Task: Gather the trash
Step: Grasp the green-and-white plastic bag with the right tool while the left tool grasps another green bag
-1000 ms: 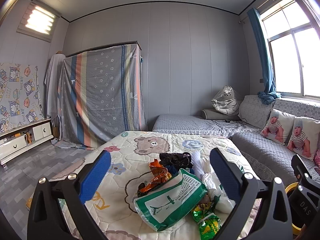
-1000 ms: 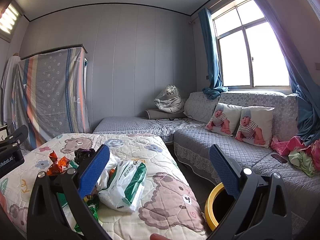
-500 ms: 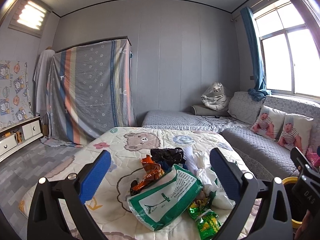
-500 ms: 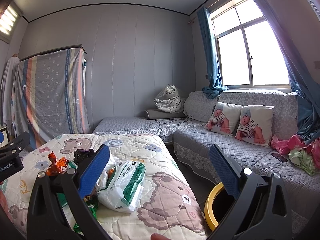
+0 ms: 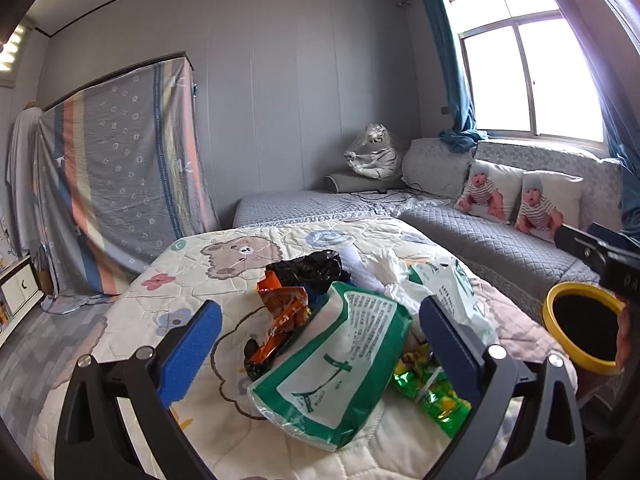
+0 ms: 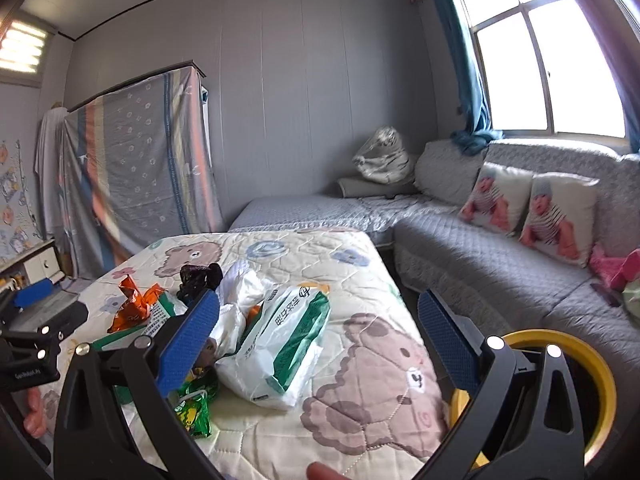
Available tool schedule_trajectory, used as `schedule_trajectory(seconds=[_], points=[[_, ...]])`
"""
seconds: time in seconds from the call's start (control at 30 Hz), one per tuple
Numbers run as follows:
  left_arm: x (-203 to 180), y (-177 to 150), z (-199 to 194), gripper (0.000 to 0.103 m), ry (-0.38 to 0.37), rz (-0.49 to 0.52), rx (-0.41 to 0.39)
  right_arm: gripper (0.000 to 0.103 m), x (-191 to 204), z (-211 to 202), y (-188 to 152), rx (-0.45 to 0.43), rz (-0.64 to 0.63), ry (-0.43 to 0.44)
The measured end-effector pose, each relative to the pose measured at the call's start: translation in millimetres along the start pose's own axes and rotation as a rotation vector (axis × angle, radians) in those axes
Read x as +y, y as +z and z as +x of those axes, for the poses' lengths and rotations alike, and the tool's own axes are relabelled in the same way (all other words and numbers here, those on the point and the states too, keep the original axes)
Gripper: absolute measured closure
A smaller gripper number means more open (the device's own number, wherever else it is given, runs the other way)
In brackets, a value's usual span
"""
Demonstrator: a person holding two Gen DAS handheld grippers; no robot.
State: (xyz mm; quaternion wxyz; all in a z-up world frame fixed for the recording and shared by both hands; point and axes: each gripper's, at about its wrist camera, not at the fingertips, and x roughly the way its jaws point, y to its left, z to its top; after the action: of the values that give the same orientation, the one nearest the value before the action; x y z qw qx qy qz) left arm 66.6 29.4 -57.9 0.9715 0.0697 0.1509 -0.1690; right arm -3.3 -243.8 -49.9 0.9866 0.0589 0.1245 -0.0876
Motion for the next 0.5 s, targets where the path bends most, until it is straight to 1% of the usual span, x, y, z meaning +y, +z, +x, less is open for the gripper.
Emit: schedule_trajectory(seconds=[0.1,0.2,0.23,0.3,0.37,0.5], points=[[5.7,-8.1,11.2,0.008,-0.050,0.007,0.046,0.008,-3.4,13.1,-5.5,0.024,0.000,-0.008],[11.0,-16.9,23.9,0.008,-0.088,-0.038,0.076,0.008,-4.1,33.0,-12.3,0.089,-0.009,-0.009],[12.3,-20.2,25.8,0.008,-0.089,-0.049,0.080,0.008,-3.5,39.7,-14.8,0.109,-0.011,-0.007],[13.5,-26.5,34.0,0.008,-0.051,-0.060,0.089,0.008,-2.3,53.6,-18.8,0.144,-0.018,-0.002],[16.8,-31.7,39.8,0.008,-0.029,-0.074,0.097,0.008,2.2,65.1,-22.6,0.167,-0.036,0.006],[22.4,-38.7,53.5,0.008,0.019,-0.095,0.146,0.008,8.8,87.3,-30.0,0.215,-0.061,0.002]])
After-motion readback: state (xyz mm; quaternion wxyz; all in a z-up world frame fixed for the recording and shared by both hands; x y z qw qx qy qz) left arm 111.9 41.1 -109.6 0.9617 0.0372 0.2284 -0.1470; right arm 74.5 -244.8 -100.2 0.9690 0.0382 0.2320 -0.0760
